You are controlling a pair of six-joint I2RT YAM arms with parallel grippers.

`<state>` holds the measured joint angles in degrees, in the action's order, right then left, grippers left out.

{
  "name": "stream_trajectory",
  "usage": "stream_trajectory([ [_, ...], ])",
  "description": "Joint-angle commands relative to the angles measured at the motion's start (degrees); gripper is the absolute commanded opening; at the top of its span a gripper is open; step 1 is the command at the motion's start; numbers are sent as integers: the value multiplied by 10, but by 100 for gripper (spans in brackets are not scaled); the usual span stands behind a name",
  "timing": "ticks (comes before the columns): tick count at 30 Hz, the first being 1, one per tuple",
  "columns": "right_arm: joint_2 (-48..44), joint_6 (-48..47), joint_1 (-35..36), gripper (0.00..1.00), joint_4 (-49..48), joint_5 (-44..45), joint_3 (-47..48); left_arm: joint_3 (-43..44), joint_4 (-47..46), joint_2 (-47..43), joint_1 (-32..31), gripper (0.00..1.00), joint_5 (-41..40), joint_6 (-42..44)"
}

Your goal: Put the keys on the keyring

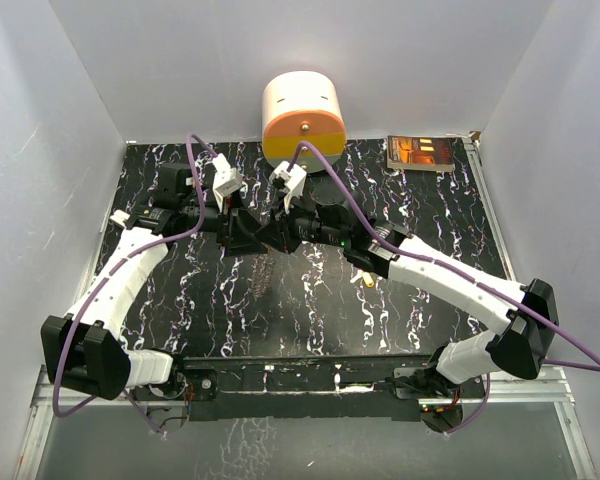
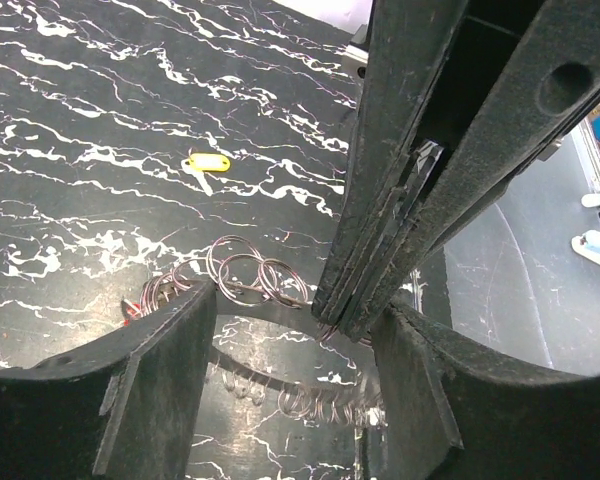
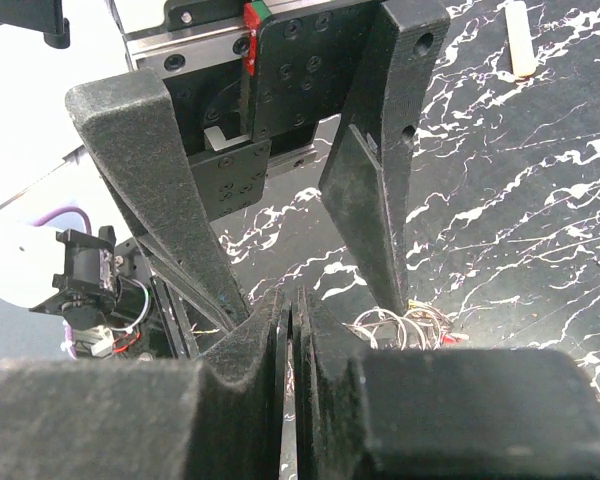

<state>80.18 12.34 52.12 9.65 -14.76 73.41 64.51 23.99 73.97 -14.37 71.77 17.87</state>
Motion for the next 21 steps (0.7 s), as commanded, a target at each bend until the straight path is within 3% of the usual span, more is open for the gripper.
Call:
stream_trajectory([
  [1, -13, 3, 4, 8, -57, 6, 40, 24, 6, -10, -7, 59, 15, 6],
  [11, -16, 2, 4, 8, -55, 18, 37, 40, 33, -15, -13, 47, 22, 20],
  [21, -20, 1, 5, 8, -52, 20, 40, 39, 40, -12, -20, 42, 9, 27],
])
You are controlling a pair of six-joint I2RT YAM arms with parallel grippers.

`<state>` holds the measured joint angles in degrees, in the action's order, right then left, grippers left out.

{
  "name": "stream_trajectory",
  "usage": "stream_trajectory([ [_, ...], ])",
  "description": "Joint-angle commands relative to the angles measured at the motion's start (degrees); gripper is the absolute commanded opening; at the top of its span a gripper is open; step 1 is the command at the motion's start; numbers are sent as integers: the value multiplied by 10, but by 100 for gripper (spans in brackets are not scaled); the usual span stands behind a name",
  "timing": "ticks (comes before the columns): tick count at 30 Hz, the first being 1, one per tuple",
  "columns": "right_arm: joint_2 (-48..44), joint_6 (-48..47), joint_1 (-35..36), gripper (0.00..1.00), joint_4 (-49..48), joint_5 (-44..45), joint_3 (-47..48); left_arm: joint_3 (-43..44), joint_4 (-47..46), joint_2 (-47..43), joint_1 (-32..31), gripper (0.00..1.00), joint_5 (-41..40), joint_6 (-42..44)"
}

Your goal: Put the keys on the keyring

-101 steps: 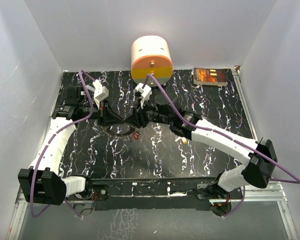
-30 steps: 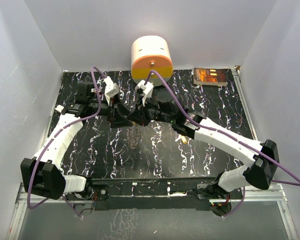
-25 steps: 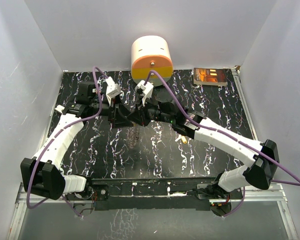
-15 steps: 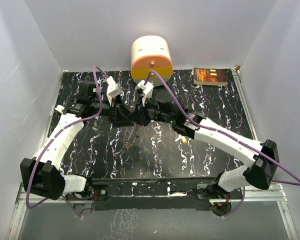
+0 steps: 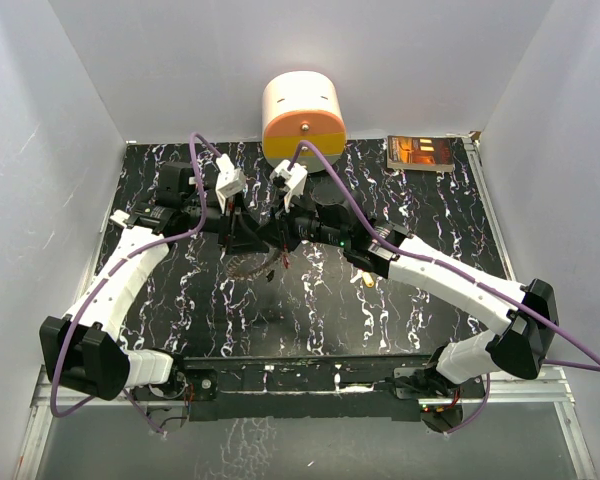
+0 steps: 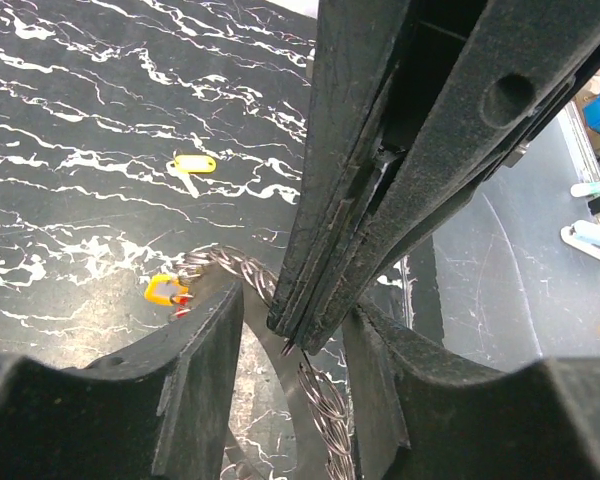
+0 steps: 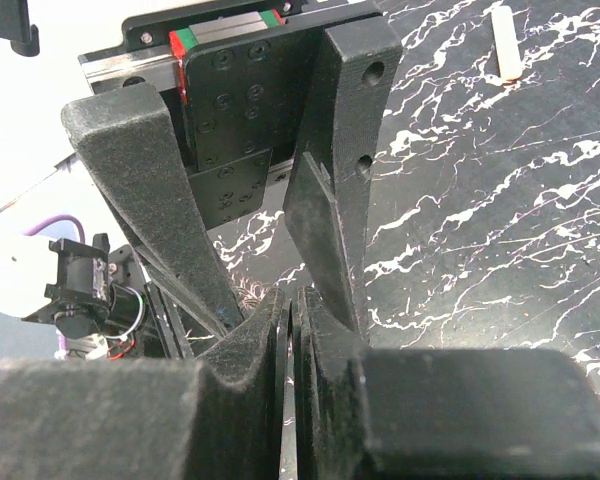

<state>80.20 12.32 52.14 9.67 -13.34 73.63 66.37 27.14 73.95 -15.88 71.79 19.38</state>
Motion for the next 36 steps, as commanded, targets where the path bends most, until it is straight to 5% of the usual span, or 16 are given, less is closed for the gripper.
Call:
stream_trajectory([
  [1, -21, 2, 5, 8, -52, 6, 39, 19, 9, -13, -5, 40, 8, 12],
  [19, -32, 2, 5, 8, -47, 11, 35, 17, 9, -19, -6, 0, -17, 17],
  [36, -65, 4, 5, 8, -47, 29, 5, 39, 53, -21, -6, 0, -37, 64],
])
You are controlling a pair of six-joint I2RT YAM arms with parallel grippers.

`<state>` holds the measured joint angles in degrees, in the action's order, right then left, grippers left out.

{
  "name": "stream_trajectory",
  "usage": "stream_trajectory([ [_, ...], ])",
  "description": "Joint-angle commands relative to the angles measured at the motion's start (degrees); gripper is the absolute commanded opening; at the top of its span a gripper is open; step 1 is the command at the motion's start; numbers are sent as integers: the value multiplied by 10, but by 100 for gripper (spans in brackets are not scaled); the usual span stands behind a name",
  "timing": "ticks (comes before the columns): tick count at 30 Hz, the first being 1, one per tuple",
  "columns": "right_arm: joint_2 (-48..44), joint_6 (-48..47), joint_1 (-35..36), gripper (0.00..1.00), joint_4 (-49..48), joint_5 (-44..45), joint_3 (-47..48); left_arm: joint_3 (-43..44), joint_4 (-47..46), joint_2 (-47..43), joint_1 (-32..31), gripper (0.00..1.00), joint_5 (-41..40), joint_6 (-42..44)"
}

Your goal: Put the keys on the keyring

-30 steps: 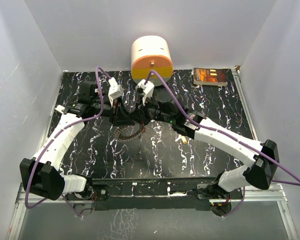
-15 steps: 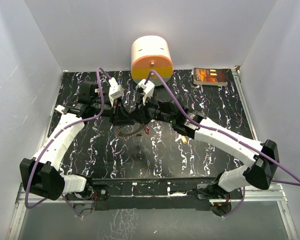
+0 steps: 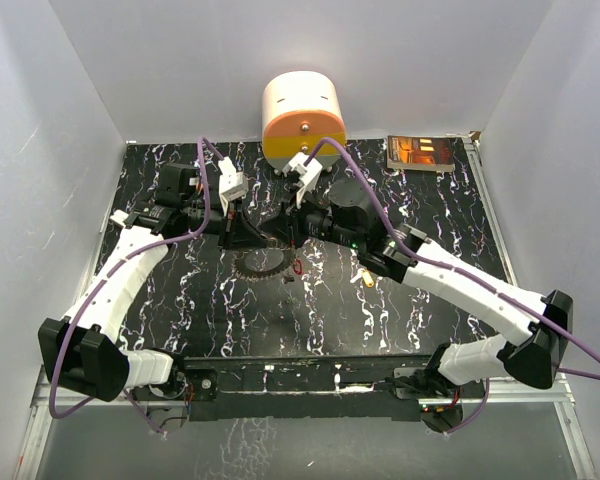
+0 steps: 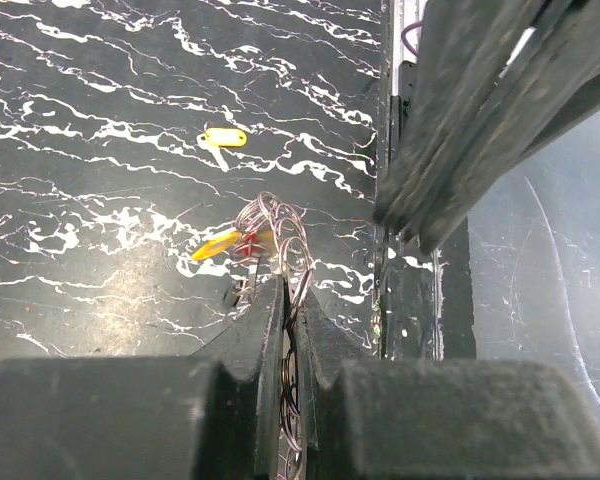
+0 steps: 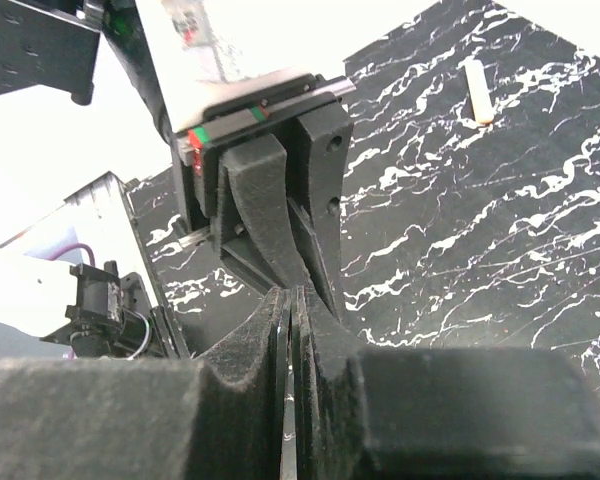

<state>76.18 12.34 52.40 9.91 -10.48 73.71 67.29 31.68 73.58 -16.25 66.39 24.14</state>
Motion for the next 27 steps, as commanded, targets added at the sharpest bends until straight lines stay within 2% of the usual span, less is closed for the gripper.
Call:
stream_trajectory([
  [1, -26, 4, 2, 8, -50, 0, 3, 30, 7, -16, -2, 0, 17, 16],
  [9, -43, -10, 2, 8, -32, 30, -16, 43, 31, -18, -2, 0, 5, 40],
  [10, -47, -14, 2, 10, -27, 32, -19, 47, 42, -18, -2, 0, 7, 49],
  [13, -54, -19, 2, 29, -16, 38, -25, 64, 84, -16, -3, 0, 14, 90],
  [15, -57, -24, 1, 33, -12, 37, -29, 77, 114, -13, -3, 0, 17, 116],
  [17, -55, -26, 1, 34, -9, 32, -29, 90, 135, -11, -3, 0, 17, 129],
  [23, -28, -30, 1, 23, -2, 6, -15, 101, 152, -8, -7, 0, 8, 131],
  [27, -21, -27, 1, 23, -12, -9, -12, 91, 142, -11, -13, 0, -10, 123],
])
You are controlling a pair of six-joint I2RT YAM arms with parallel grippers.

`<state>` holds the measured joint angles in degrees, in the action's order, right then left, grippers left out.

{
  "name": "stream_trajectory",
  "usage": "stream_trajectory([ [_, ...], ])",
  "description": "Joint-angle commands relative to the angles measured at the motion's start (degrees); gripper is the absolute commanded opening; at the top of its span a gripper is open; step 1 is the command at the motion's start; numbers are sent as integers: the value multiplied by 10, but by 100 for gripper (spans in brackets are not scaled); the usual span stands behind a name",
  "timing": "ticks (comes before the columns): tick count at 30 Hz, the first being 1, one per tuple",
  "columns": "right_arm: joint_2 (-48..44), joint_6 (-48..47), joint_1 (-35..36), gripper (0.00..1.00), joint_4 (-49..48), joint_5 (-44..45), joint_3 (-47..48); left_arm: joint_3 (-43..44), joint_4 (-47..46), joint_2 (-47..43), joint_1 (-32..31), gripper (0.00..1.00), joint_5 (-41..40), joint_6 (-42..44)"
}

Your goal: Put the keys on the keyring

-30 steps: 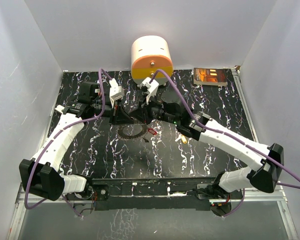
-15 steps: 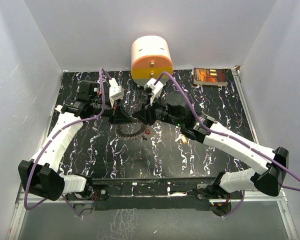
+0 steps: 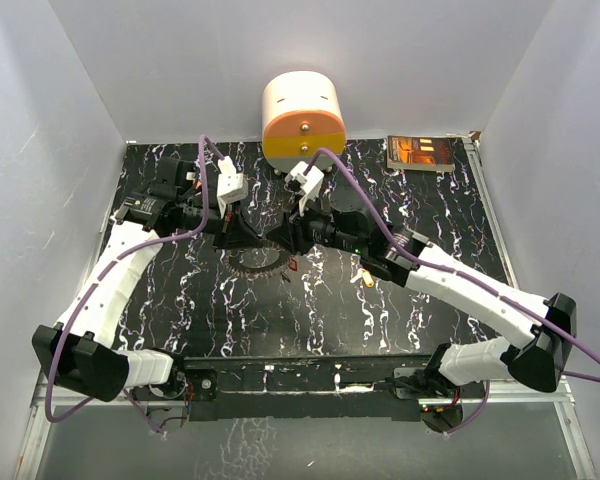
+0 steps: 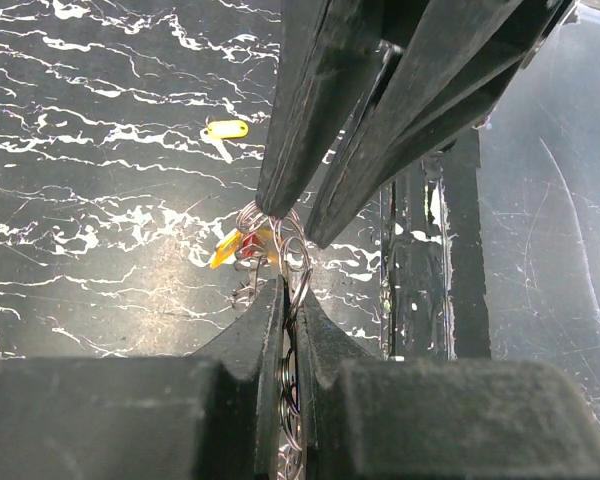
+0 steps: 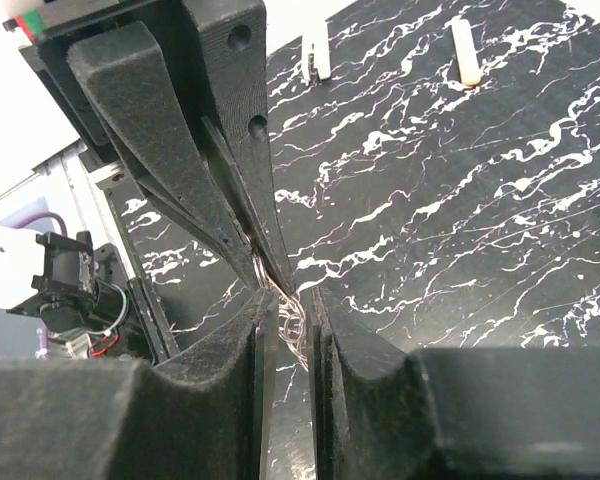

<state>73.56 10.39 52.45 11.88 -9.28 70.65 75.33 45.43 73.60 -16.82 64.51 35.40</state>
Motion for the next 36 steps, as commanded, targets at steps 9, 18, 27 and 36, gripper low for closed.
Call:
stream_trajectory([
  [9, 23, -1, 2, 27, -31, -47, 31, 2, -24, -10, -14, 0, -10, -8],
  [18, 27, -1, 1, 18, -36, -44, 32, 1, -26, -11, -19, 0, -10, -11],
  [27, 29, -6, 2, 24, -44, -29, 38, 2, -11, -15, -23, 0, -4, -1],
  [36, 28, -10, 2, 8, -50, -33, 37, 2, -8, -17, -25, 0, -5, 1],
])
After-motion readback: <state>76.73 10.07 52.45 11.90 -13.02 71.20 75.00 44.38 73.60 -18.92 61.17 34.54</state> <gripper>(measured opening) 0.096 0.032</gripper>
